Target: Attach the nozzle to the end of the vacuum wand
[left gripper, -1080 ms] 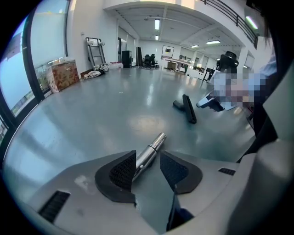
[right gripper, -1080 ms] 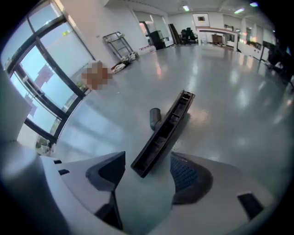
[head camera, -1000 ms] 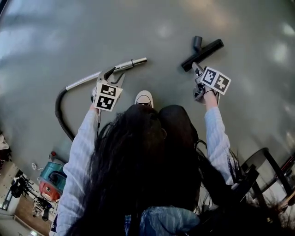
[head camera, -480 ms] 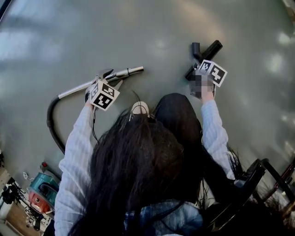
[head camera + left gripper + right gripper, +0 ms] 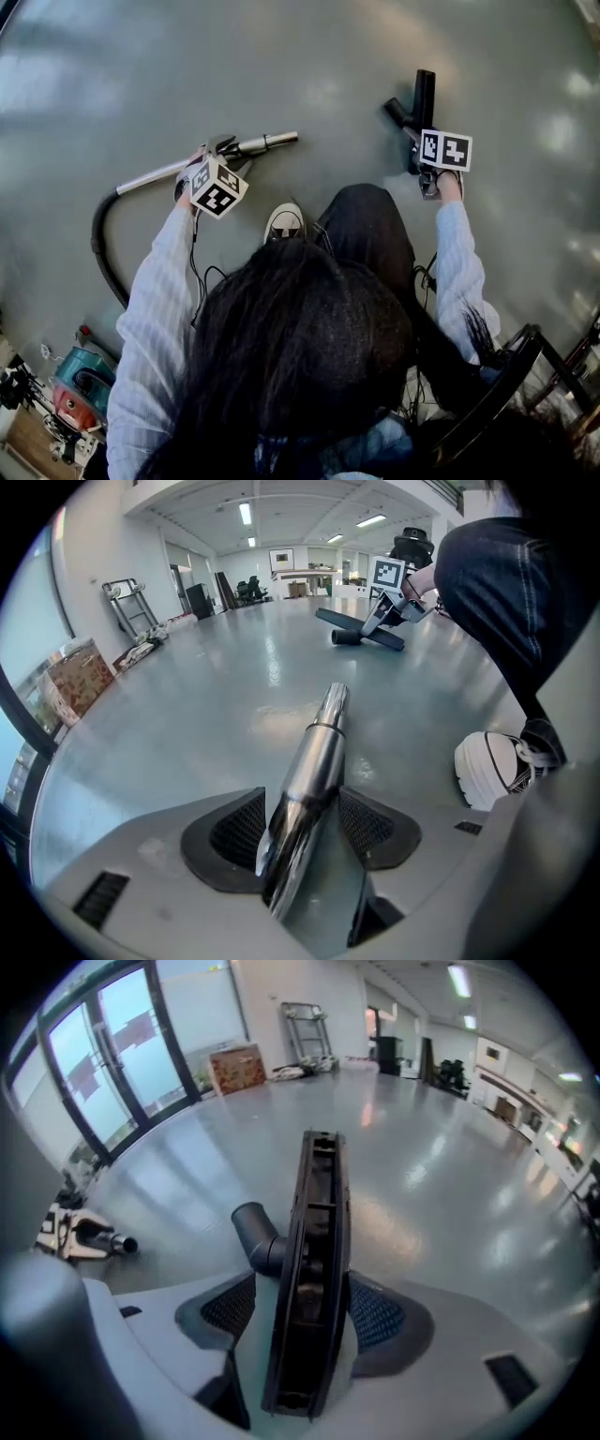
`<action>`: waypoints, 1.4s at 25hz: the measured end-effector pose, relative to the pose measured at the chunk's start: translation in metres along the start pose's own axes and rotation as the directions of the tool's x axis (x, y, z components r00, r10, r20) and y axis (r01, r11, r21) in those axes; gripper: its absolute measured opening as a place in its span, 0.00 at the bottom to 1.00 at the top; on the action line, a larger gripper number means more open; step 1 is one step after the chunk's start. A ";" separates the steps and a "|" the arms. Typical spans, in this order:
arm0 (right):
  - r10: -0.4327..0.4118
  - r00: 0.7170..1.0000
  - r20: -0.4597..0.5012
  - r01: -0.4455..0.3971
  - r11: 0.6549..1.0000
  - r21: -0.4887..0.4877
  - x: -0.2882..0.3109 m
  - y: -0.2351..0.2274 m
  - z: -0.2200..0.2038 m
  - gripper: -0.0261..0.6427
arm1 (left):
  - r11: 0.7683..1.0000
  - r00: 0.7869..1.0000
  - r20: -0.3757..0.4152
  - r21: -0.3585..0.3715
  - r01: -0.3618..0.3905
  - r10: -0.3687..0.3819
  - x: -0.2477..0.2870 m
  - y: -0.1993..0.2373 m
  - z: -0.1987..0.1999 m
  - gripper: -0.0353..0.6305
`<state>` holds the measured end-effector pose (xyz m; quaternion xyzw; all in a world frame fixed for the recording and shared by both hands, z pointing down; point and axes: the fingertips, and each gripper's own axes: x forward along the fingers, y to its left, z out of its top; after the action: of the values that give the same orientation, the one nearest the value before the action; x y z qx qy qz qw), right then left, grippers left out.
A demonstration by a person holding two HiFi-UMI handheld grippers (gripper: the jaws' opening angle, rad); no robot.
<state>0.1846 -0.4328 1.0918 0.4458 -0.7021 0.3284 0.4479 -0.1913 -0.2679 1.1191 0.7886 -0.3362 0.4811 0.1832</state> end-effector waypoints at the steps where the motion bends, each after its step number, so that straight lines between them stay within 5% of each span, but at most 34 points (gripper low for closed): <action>1: 0.020 0.999 -0.030 -0.021 0.998 -0.055 0.002 0.001 -0.005 0.47 | 1.000 1.000 0.004 0.007 0.002 -0.002 0.002 0.000 -0.001 0.39; 7: -0.080 0.994 -0.079 0.061 0.972 -0.225 0.019 -0.005 -0.016 0.47 | 0.999 0.999 0.011 0.024 0.038 -0.038 0.003 -0.002 -0.002 0.39; 14: -0.045 0.994 -0.102 0.011 0.950 -0.311 0.023 -0.003 -0.013 0.46 | 0.995 0.995 -0.017 0.016 0.097 -0.097 0.005 -0.003 -0.002 0.39; 18: 0.040 0.998 -0.058 -0.058 0.926 -0.372 0.020 0.017 -0.002 0.44 | 0.979 0.996 -0.040 0.189 0.081 -0.075 0.008 -0.007 -0.001 0.39; 20: 0.110 0.992 -0.064 -0.127 0.894 -0.430 0.022 0.039 0.001 0.44 | 0.958 0.995 -0.095 0.279 0.058 -0.033 0.013 -0.008 -0.003 0.39; 24: 0.218 0.973 -0.082 -0.226 0.802 -0.553 0.023 0.091 0.009 0.43 | 0.972 0.974 -0.224 0.222 0.080 -0.029 0.018 -0.006 -0.009 0.38; 29: 0.328 0.942 -0.074 -0.296 0.702 -0.648 0.014 0.143 0.023 0.43 | 0.976 0.983 -0.179 0.204 0.076 -0.039 0.012 -0.004 -0.001 0.37; 35: 0.352 0.931 -0.096 -0.295 0.570 -0.767 0.007 0.173 0.030 0.43 | 0.980 0.997 -0.078 0.195 0.036 -0.021 -0.010 0.007 0.023 0.37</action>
<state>0.0143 -0.3944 1.0764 0.0866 -0.8579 0.0582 0.5031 -0.1846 -0.2835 1.0992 0.7888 -0.2686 0.5388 0.1238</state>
